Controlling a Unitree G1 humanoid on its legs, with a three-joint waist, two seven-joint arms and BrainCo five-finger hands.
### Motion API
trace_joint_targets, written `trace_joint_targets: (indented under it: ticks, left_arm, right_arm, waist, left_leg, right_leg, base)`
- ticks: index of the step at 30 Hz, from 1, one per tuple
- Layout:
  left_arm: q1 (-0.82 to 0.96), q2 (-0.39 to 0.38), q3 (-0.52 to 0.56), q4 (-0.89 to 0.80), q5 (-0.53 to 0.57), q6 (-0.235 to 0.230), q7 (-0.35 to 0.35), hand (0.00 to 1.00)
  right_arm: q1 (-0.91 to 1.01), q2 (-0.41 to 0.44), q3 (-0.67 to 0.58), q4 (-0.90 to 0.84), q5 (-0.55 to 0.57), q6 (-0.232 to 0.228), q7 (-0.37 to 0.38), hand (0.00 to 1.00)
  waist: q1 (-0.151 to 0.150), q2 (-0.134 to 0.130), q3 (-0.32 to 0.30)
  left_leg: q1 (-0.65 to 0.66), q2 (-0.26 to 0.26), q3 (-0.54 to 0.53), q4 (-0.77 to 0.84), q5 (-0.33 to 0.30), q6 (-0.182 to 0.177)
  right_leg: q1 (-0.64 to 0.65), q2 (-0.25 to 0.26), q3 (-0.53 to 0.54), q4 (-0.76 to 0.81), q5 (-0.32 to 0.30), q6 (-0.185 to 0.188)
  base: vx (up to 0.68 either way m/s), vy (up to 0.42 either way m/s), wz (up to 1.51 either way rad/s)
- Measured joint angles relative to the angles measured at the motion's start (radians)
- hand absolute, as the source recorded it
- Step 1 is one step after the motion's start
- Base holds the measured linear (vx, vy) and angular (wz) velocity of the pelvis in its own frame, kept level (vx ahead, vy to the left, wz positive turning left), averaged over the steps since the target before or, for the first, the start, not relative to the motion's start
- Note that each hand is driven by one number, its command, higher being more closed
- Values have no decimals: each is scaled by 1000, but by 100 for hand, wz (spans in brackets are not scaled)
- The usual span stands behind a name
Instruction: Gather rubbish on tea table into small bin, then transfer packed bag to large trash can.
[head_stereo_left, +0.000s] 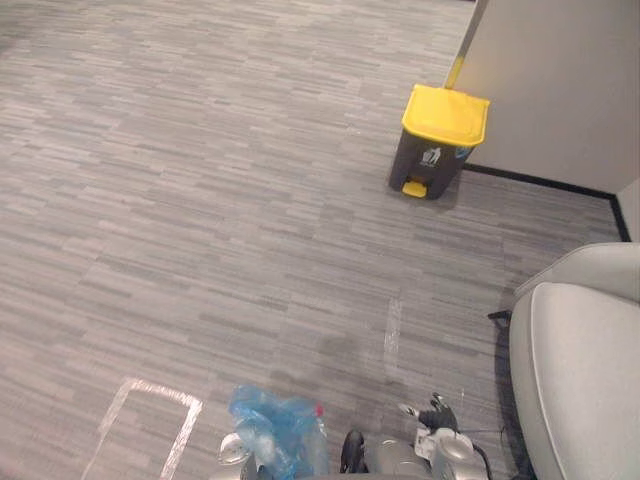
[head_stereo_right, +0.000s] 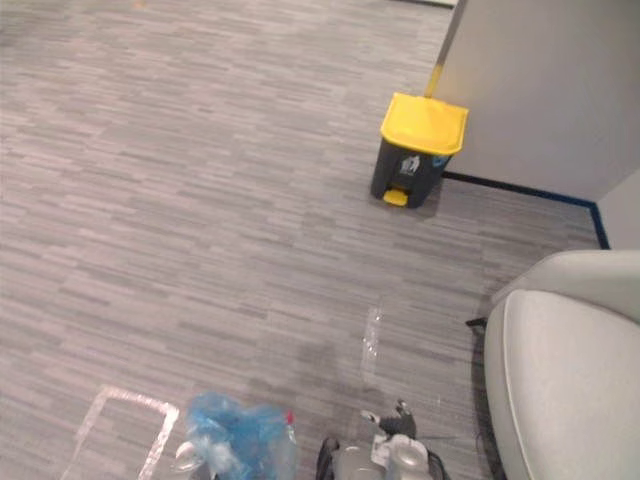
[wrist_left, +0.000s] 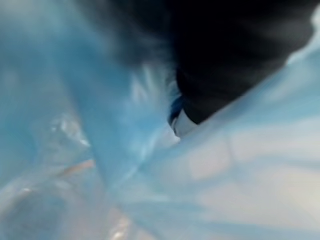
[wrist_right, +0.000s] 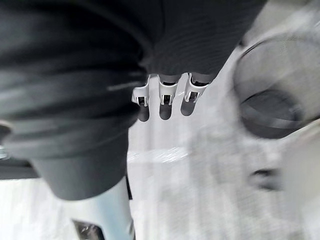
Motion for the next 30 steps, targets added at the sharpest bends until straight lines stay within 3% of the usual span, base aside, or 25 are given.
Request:
trace_joint_targets:
  ticks: [2,3,4,5,6,8,10,12,13,14,16,17,19,20,21,22,23,24,25,27,28,29,30]
  left_arm:
    - [-6,-2,15,-16,0,-4,1,100]
    - [-8,-7,19,-18,1,-9,2,100]
    - [-5,-18,18,-15,0,-11,3,100]
    - [-7,-26,18,-3,0,-12,4,100]
    - [-19,-11,18,12,0,-10,6,100]
    - [-29,-5,19,21,0,-9,10,100]
    - [-27,5,18,24,1,-6,11,100]
    - [-8,15,9,24,0,1,13,100]
    - [-10,21,1,26,0,6,14,100]
    - [-10,35,-19,32,0,6,17,100]
    - [-9,43,-23,54,0,7,21,100]
    - [-7,44,-22,65,0,8,24,100]
    - [-10,43,-24,75,-1,9,31,100]
    - [-13,44,-27,80,-1,9,31,100]
    - [-14,54,-48,87,-1,8,31,100]
    - [-15,66,-63,103,-1,7,29,100]
    - [-20,54,-63,117,-1,10,29,100]
    - [-18,52,-63,120,-1,10,27,100]
    - [-22,37,-60,119,0,10,27,100]
    - [-29,24,-39,115,-1,9,23,100]
    - [-19,10,-22,100,0,9,16,100]
    - [-6,-5,-8,78,0,5,10,100]
    - [-3,-10,-6,58,0,3,7,100]
  right_arm:
    - [-11,17,-17,-3,0,1,-5,0]
    - [-10,21,-28,-6,0,0,-9,0]
    - [-1,15,-28,-7,0,0,-13,0]
    - [-1,7,-28,8,0,1,-13,0]
    - [4,19,-14,19,0,11,-12,0]
    - [20,21,-18,15,-1,12,-11,0]
    - [21,23,-20,12,-2,12,-10,0]
    - [18,21,-13,10,-3,11,-9,0]
    - [19,19,-10,11,-3,12,-7,0]
    - [19,19,-8,12,-3,12,-7,0]
    - [19,18,-3,17,-4,12,-7,0]
    - [17,17,-4,14,-4,9,-7,0]
    - [13,15,-1,15,-4,9,-8,0]
    - [5,13,2,15,-4,10,-8,0]
    - [1,9,9,20,-5,10,-9,0]
    - [8,-2,12,40,-4,10,-8,0]
    - [-10,-19,12,53,-7,10,-8,0]
    - [-17,-28,8,56,-12,11,-9,0]
    - [-18,-39,-9,53,-20,13,-10,0]
    - [-3,-44,-15,47,-25,19,-9,0]
    - [2,-46,-1,44,-24,18,-11,0]
    - [10,-40,8,43,-23,17,-11,0]
    - [9,-34,13,42,-23,16,-11,0]
  waist:
    - [10,-8,5]
    - [11,-13,8]
    - [17,16,-3]
    - [21,19,-4]
    - [15,-12,-13]
    - [26,-31,-20]
    - [39,-34,-20]
    - [37,-29,-17]
    - [31,-28,-17]
    - [15,-27,-16]
    - [10,-12,-7]
    - [5,-11,-6]
    - [-11,-11,-7]
    - [-18,-12,-7]
    - [-23,-19,-11]
    - [-32,-35,-14]
    - [-23,-4,-16]
    - [-18,8,-20]
    - [-26,24,-14]
    - [-35,45,4]
    - [-30,51,7]
    - [-17,42,9]
    - [-8,41,4]
  left_leg:
    - [-52,-6,-9,-176,-6,-24]
    - [-73,-23,-53,-319,32,-42]
    - [-68,-26,-106,-473,136,-78]
    - [-63,-29,-102,-464,200,-60]
    - [-52,-62,-76,-469,169,-70]
    - [-43,-95,-33,-426,94,-42]
    - [17,-101,30,-412,57,-1]
    - [109,-111,67,-436,17,22]
    - [135,-115,68,-451,9,23]
    - [188,-121,67,-491,7,24]
    - [286,-120,86,-576,10,16]
    - [334,-118,99,-613,11,14]
    - [390,-111,108,-658,11,14]
    - [407,-108,107,-672,12,11]
    - [440,-116,101,-704,20,-13]
    - [470,-131,61,-730,28,-34]
    - [479,-105,42,-735,35,-44]
    - [471,-97,19,-724,60,-72]
    - [470,-85,-18,-680,87,-105]
    - [405,-29,-64,-437,117,-112]
    - [318,31,-84,-172,147,-116]
    - [240,72,-74,-4,108,-108]
    - [189,84,-67,51,86,-103]
  right_leg:
    - [37,-35,34,-7,-18,30]
    - [64,-61,61,-9,-50,80]
    - [80,-64,86,-9,-91,141]
    - [87,-73,111,-10,-110,171]
    - [90,-110,128,-11,-108,164]
    - [74,-158,174,23,-89,167]
    - [41,-192,217,141,-78,185]
    - [-57,-220,244,403,-23,252]
    - [-103,-218,247,512,-22,259]
    - [-183,-204,228,659,-55,242]
    - [-275,-183,135,699,-104,182]
    - [-312,-173,71,653,-120,152]
    - [-372,-151,-14,511,-118,132]
    - [-393,-135,-32,430,-93,124]
    - [-405,-108,-44,263,-5,122]
    - [-395,-91,-26,187,139,30]
    - [-388,-73,-31,202,135,32]
    - [-392,-62,-22,210,103,29]
    - [-378,-61,-37,239,50,24]
    - [-282,-36,-66,215,5,24]
    - [-190,-13,-69,163,-12,17]
    - [-132,4,-60,132,-25,8]
    - [-102,8,-55,114,-31,6]
  base:
    - [374,210,-64]
    - [382,311,-66]
    - [362,336,-70]
    - [370,372,-44]
    - [371,344,-24]
    - [433,367,-34]
    - [387,276,-69]
    - [402,211,-62]
    - [344,100,-16]
    - [363,31,1]
    - [419,-11,-14]
    - [388,-49,-24]
    - [396,-106,-3]
    - [443,-163,17]
    - [500,-160,27]
    - [514,-155,7]
    - [408,-103,-7]
    - [475,-180,-16]
    - [468,-195,19]
    - [490,-242,31]
    - [474,-166,-4]
    - [366,-63,-26]
    - [320,-51,-37]
